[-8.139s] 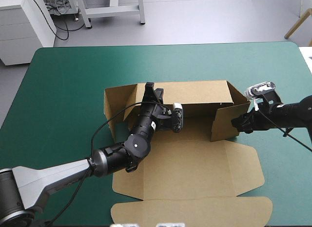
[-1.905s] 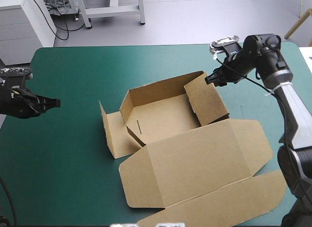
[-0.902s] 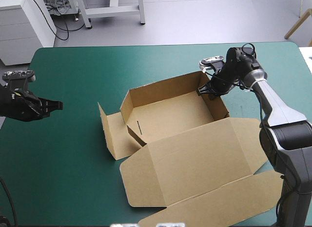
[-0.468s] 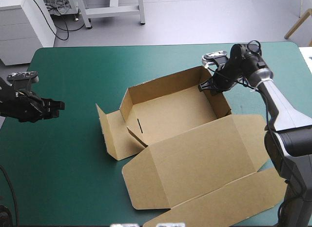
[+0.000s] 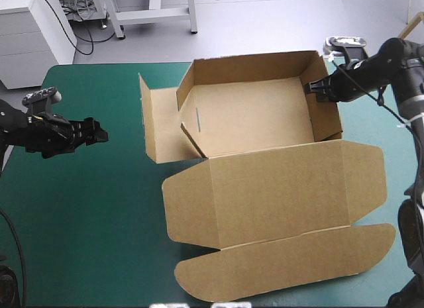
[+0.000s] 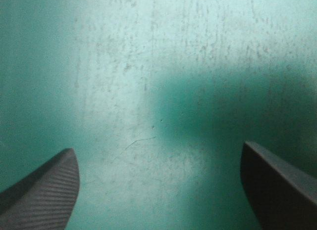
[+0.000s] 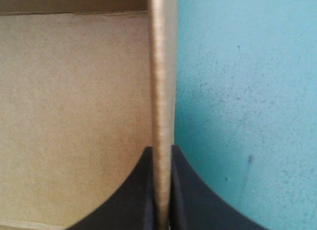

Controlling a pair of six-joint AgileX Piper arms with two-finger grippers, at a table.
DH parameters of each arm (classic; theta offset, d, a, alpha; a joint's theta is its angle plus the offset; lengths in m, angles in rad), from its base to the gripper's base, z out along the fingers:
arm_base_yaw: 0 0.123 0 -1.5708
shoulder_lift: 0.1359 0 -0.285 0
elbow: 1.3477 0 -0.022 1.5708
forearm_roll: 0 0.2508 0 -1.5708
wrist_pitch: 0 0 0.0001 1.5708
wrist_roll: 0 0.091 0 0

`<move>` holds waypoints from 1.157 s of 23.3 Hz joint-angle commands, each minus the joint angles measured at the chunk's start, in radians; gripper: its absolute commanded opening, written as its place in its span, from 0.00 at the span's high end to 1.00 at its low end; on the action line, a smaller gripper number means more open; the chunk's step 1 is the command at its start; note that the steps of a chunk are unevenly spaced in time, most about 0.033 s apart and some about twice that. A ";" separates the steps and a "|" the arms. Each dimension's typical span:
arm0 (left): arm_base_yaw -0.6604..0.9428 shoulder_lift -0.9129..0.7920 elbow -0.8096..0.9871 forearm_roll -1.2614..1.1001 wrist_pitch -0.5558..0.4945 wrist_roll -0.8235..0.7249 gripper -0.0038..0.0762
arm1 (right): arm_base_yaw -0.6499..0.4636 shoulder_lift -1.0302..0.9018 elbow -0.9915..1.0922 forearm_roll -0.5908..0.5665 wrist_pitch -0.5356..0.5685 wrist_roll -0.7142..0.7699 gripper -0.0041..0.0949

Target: Fold the box

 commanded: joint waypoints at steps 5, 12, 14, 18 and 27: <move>-0.001 -0.012 -0.031 -0.275 -0.051 0.137 0.16 | -0.039 -0.113 -0.026 0.277 -0.021 -0.049 0.98; -0.003 -0.010 -0.031 -0.483 0.007 0.264 0.17 | 0.057 -0.082 -0.026 0.224 -0.059 -0.029 0.98; -0.003 -0.010 -0.031 -0.507 0.048 0.276 0.18 | 0.068 -0.051 -0.024 0.243 -0.077 -0.016 0.98; -0.003 -0.010 -0.031 -0.527 0.088 0.276 0.18 | 0.089 0.013 -0.022 0.246 -0.094 0.012 0.98; -0.003 -0.014 -0.031 -0.553 0.141 0.294 0.18 | 0.246 0.104 0.068 0.244 -0.247 0.030 0.98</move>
